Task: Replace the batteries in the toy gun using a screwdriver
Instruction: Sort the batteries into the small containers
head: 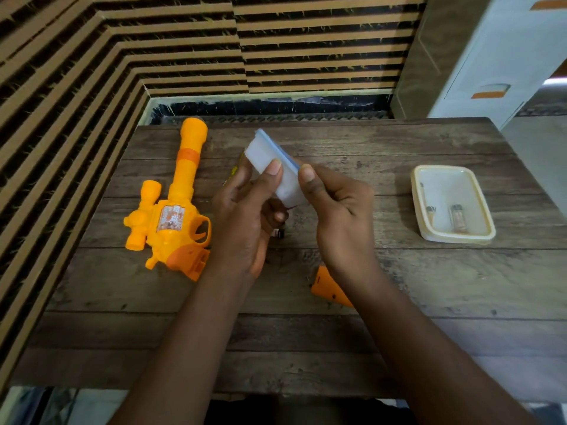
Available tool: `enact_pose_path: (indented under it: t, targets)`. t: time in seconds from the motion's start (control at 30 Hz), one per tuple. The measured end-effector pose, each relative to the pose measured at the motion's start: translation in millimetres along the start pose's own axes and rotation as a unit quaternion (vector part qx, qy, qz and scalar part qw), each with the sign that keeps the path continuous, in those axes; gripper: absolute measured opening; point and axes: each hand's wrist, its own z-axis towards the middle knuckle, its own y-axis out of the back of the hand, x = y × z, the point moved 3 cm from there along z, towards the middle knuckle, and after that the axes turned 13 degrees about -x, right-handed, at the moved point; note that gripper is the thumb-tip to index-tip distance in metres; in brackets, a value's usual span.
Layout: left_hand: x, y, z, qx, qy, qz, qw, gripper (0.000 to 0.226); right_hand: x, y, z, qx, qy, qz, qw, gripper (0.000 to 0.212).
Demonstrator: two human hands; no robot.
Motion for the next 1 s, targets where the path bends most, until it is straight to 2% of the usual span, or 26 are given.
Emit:
enact_pose_path:
  t: [0.13, 0.27, 0.4, 0.63, 0.8, 1.0]
  targets:
    - [-8, 3, 0, -0.003, 0.011, -0.037, 0.999, 0.021, 5, 4, 9, 0.058, 0.053, -0.016, 0.997, 0.025]
    - [-12, 2, -2, 0.002, 0.038, -0.076, 0.996, 0.025, 7, 10, 14, 0.089, 0.208, -0.130, 0.965, 0.031]
    - [-12, 1, -1, 0.006, 0.040, -0.080, 0.996, 0.027, 7, 12, 12, 0.082, 0.288, -0.173, 0.939, 0.038]
    - [-13, 4, 4, 0.030, 0.058, -0.100, 0.993, 0.020, 9, 8, 9, 0.086, 0.335, -0.233, 0.909, 0.050]
    - [-16, 5, 6, 0.045, 0.076, -0.092, 0.992, 0.021, 14, 8, 8, 0.101, 0.374, -0.285, 0.877, 0.044]
    - [-16, 10, 10, 0.064, 0.090, -0.099, 0.989, 0.026, 15, 10, 7, 0.110, 0.385, -0.292, 0.868, 0.044]
